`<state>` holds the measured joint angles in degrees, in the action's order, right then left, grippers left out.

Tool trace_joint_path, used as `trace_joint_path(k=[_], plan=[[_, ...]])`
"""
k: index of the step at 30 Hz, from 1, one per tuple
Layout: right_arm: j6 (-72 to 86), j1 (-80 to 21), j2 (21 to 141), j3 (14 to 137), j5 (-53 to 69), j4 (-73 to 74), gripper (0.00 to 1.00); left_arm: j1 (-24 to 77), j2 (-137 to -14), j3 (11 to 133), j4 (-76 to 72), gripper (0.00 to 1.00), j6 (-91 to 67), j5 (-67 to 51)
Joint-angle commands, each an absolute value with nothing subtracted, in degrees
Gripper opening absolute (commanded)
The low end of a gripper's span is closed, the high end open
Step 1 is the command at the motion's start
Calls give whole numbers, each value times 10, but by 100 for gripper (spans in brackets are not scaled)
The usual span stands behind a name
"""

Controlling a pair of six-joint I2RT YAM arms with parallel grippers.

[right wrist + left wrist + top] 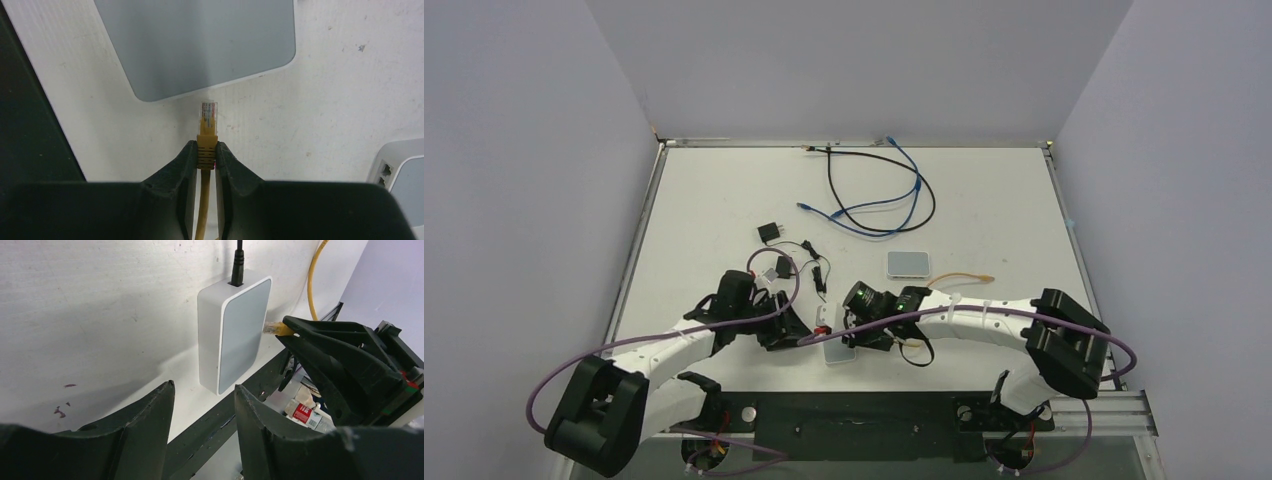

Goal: Insert the plug into the switch port
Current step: Insert the connector into the switch port.

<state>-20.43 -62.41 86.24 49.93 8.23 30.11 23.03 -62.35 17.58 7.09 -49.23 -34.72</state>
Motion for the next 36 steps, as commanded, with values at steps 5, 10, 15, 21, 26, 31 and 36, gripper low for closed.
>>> trace_joint_path(k=[5,10,15,21,26,31,36], plan=[[-182,-637,911,553,109,279,0,227,-669,193,20,43,-493,-345],[-171,-641,923,553,126,247,0,227,-689,197,21,42,-490,-336],[-153,-642,925,540,148,199,0,225,-696,205,32,41,-485,-328],[-130,-641,924,517,163,129,0,222,-692,213,63,41,-471,-311],[-116,-642,928,492,169,87,0,219,-681,215,91,40,-460,-295],[-106,-641,924,466,185,41,0,218,-679,220,113,38,-448,-274],[-86,-641,914,432,190,-22,0,217,-687,232,124,34,-438,-268]])
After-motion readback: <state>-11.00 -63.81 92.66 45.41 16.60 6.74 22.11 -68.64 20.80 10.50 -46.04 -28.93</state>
